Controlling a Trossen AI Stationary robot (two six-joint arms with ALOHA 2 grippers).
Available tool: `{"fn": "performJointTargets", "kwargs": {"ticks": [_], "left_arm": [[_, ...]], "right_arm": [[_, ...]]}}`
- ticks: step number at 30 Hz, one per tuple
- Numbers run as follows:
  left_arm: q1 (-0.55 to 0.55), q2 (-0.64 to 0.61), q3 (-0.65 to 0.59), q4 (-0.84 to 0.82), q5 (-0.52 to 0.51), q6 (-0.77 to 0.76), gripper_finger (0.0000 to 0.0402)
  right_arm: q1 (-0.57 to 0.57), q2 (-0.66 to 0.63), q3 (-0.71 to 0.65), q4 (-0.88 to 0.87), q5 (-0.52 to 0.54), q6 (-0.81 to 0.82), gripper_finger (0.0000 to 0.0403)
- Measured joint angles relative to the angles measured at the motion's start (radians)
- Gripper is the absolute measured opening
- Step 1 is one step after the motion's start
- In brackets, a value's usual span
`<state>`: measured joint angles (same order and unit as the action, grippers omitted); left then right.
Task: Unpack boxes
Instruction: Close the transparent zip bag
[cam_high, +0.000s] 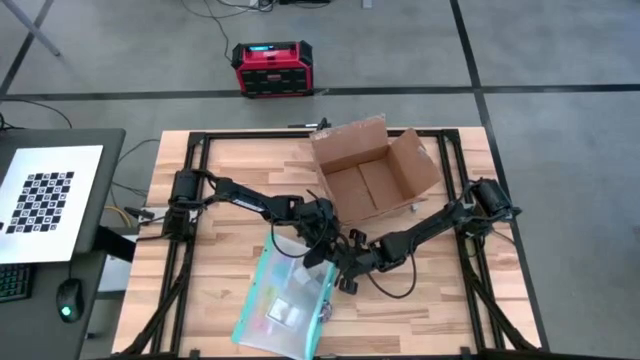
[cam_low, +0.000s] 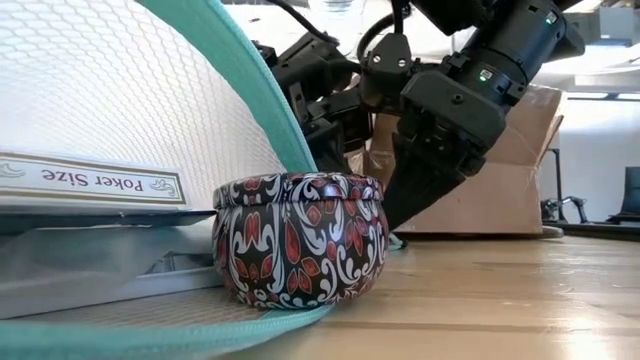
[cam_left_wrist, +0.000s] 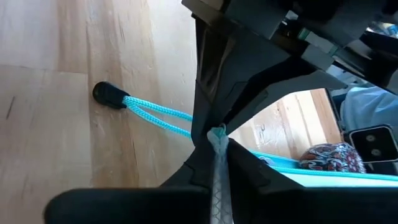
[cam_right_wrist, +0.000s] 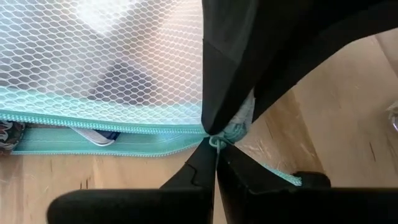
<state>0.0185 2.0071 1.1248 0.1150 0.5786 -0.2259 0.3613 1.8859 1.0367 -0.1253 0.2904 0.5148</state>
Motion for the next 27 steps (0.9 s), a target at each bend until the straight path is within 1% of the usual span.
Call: {"fn": "performJointTargets", "kwargs": {"ticks": [6,10,13,16,22,27], "left_arm": [[0.030,-0.007,0.000,0.009,0.048,-0.014,0.0001],[0.043,-0.019,-0.002,0.015,0.084,-0.014,0.0000],[0.051,-0.020,-0.002,0.041,0.102,-0.015,0.0000],[0.059,-0.024,-0.001,0.078,0.118,-0.031,0.0000],[0.069,-0.024,0.000,0.115,0.141,-0.059,0.0001],[0.079,-0.030,0.000,0.112,0.150,-0.058,0.0001]], "right_arm": [[0.032,-0.003,0.001,0.003,0.023,0.011,0.0000],[0.053,-0.005,0.003,0.007,0.031,0.061,0.0000],[0.067,-0.002,0.002,0.001,0.001,0.092,0.0000],[0.080,0.000,0.000,-0.008,-0.052,0.120,0.0000],[0.127,-0.002,0.000,-0.016,-0.065,0.203,0.0000],[0.171,-0.022,0.000,-0.086,-0.132,0.296,0.0000]]}}
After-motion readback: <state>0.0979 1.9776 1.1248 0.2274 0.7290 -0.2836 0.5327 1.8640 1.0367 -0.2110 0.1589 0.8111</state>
